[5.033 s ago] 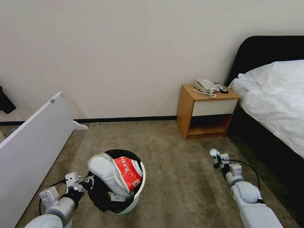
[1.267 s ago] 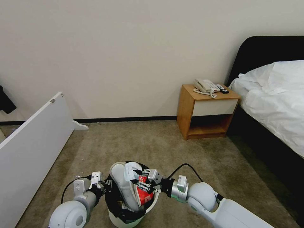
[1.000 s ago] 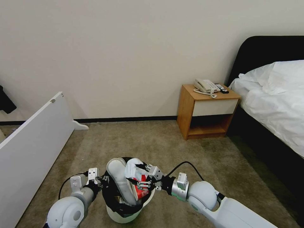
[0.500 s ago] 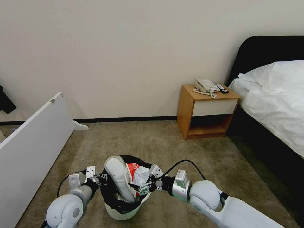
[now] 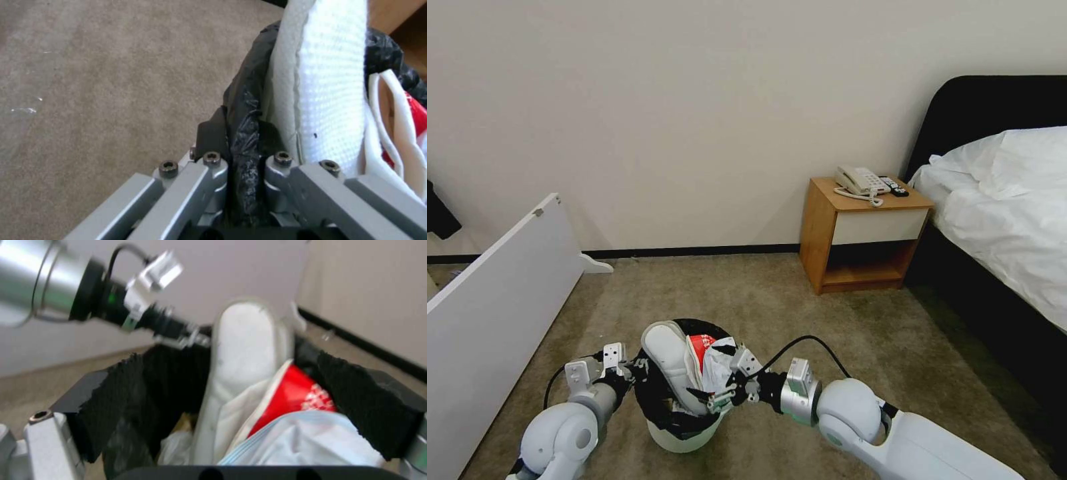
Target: Pick up the trash bin, then pick up the garbage from the floor and place it into the trash bin.
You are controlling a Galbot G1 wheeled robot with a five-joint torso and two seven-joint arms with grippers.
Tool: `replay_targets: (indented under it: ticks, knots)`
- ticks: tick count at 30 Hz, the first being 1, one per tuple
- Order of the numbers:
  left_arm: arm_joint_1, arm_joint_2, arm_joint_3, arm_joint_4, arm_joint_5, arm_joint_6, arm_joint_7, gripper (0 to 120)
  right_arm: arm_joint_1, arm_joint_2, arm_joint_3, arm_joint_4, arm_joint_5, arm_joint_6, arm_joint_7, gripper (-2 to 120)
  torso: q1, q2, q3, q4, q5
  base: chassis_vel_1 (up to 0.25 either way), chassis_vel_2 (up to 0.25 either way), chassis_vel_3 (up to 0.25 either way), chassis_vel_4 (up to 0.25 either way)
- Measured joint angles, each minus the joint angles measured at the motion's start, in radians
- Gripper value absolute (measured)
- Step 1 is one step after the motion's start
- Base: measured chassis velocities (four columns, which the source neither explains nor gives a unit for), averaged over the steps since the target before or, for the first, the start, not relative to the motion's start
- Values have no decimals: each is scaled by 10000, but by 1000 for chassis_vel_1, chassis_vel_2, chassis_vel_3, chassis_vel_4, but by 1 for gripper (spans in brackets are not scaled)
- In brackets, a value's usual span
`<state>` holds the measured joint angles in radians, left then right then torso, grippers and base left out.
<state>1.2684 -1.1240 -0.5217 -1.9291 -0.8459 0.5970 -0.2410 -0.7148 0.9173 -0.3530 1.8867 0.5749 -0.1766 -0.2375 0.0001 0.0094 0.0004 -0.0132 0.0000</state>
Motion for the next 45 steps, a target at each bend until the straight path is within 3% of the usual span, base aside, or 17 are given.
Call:
replay_targets:
  ticks: [19,25,30,38,41,45]
  knots:
    - [495,-158,-1373,-864,-759,244,-253,4,-1116,114,4608,1185,173,440,-265,100,-1,-1,-1,0,1,0,0,0,0]
    - [651,-160,-1749,-1449,-884,331,-369,4,-1757,-4,6155,1371,99,-97,610,100,-1,-1,-1,2,2,0,0,0,0]
    - [754,-281,-2054,-1955,-892,347,-385,4,-3013,-141,7955,1893,10,-1204,2173,100,0,-2,-1,-1,1,0,0,0,0]
    - [789,-332,-2221,-2271,-907,352,-408,4,-4482,-46,9551,2144,-379,-1433,2667,100,0,-2,-1,0,-2,0,0,0,0]
    - [811,-382,-2260,-2429,-915,353,-424,4,-5379,423,10364,2083,-808,-1381,2660,100,-1,-2,-1,-3,-3,0,0,0,0]
    - [863,-367,-2260,-2514,-868,354,-442,4,-5612,708,10630,1937,-1030,-1279,2638,100,-1,-2,-1,2,4,0,0,0,0]
